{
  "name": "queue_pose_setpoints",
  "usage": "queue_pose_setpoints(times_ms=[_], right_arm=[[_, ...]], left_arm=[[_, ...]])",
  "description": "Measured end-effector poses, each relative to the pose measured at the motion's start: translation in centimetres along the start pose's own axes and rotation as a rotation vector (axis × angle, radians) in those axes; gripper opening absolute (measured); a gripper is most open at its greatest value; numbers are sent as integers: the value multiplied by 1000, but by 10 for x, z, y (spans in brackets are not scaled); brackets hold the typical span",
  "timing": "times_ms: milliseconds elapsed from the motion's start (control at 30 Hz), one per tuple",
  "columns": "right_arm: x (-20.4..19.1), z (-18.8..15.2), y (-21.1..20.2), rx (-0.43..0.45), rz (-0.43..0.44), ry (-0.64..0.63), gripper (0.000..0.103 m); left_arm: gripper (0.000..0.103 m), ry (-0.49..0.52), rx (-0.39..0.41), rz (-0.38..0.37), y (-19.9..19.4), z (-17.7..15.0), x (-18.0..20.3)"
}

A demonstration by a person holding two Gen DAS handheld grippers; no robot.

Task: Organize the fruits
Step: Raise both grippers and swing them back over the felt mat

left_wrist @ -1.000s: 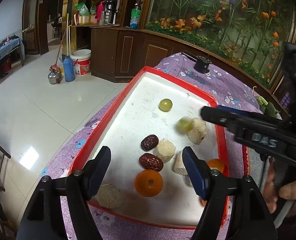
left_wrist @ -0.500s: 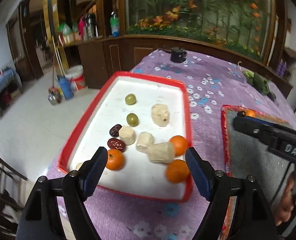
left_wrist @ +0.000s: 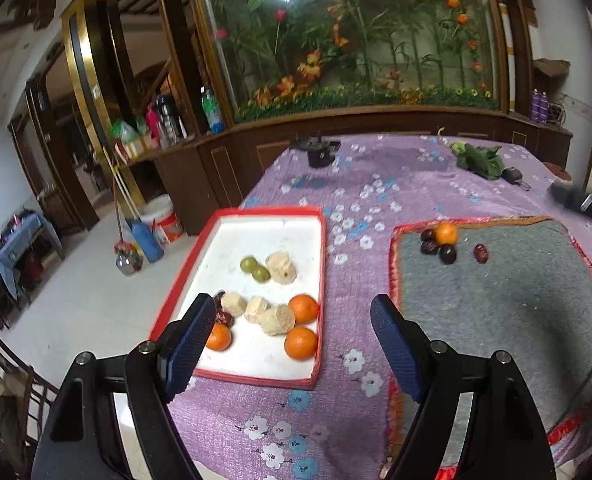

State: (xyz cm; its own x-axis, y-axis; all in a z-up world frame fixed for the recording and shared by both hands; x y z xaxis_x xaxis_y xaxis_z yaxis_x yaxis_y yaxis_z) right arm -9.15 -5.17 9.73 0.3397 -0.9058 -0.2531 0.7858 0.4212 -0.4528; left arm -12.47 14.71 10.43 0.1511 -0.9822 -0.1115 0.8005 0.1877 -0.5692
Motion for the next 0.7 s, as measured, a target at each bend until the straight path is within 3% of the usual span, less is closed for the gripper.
queue_pose_setpoints(times_ms=[133,433,567,700], right_arm=[[32,37,-78,121,-93,-22,46],[92,142,-280,370,-543,-121,51],[104,198,-346,443,-653,-95,52],[108,263,-400,495,-776,-80,55]], left_arm=[[80,6,43,-7,-16,9,9],[80,22,102,-61,-38,39,30],[80,-3,168,-110,-60,83,30],[80,-22,303,-110,-96,159,20]])
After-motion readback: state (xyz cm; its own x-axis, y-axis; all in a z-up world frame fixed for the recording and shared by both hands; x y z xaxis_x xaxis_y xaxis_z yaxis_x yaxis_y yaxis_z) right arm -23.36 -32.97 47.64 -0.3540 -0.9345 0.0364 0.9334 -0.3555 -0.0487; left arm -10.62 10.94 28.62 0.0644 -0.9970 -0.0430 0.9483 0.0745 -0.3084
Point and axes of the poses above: each gripper's, at about its wrist camera, not at the fingertips, and y roughly the way its jaws point, x to its right, z to its top, the point moved 4 cm from there along y, roughly the way its jaws point, and after that the axes turned 7 degrees about -y, right-handed, at the moved point
